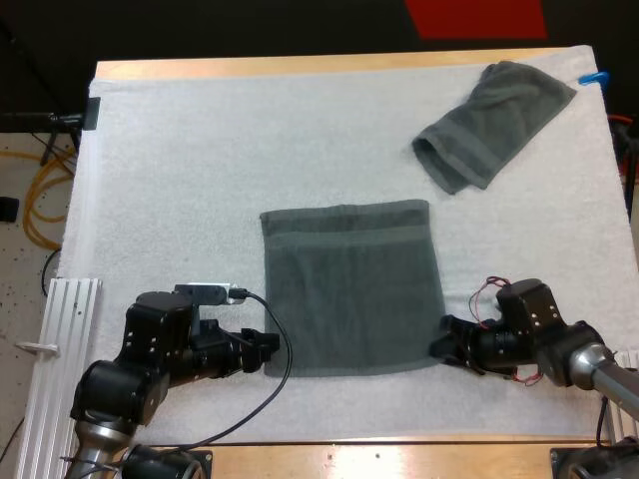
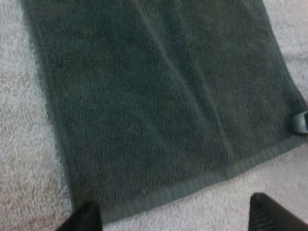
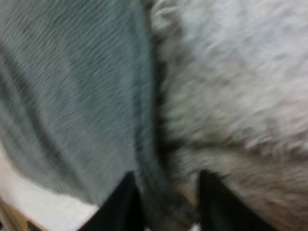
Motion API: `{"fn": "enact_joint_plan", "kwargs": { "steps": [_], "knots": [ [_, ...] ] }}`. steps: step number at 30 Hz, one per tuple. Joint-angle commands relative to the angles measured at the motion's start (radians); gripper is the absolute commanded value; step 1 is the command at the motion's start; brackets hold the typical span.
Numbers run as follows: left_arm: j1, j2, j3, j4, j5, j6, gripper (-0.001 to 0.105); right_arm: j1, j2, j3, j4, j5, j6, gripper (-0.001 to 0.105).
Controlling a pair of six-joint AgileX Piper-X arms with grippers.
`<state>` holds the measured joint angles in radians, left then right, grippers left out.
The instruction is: Pick towel from pile fold and stack
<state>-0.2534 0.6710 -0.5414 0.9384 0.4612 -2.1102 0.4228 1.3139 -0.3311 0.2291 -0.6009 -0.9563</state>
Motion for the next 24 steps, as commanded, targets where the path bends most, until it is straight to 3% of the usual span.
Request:
{"fn": "enact_joint_plan", "kwargs": {
  "steps": [1,2,7,10,14,18,24],
  "knots": [
    [0.001,-0.006,0.008,-0.001,0.007,-0.006,0.061,0.001,0.011,0.008,0.016,0.031,-0.008,0.006],
    [0.001,-0.006,0.019,-0.001,0.007,-0.006,0.061,0.001,0.011,0.008,0.016,0.037,-0.01,0.0],
    [0.001,-0.002,0.085,-0.003,0.022,-0.023,0.061,0.001,0.011,0.008,0.016,0.043,-0.018,0.0],
    [0.001,0.018,0.108,-0.067,0.022,-0.066,0.061,0.001,0.011,0.008,0.016,0.043,-0.019,0.0],
    [0.001,0.101,0.115,-0.107,-0.065,-0.068,0.061,0.001,0.011,0.008,0.016,0.032,-0.019,0.0],
    [0.001,0.218,0.118,-0.131,-0.075,-0.033,0.061,0.001,0.011,0.008,0.016,0.012,-0.019,0.0],
    [0.001,0.418,0.118,-0.281,0.04,0.027,0.061,0.001,0.011,0.008,0.016,0.012,-0.019,0.0]
  ]
}}
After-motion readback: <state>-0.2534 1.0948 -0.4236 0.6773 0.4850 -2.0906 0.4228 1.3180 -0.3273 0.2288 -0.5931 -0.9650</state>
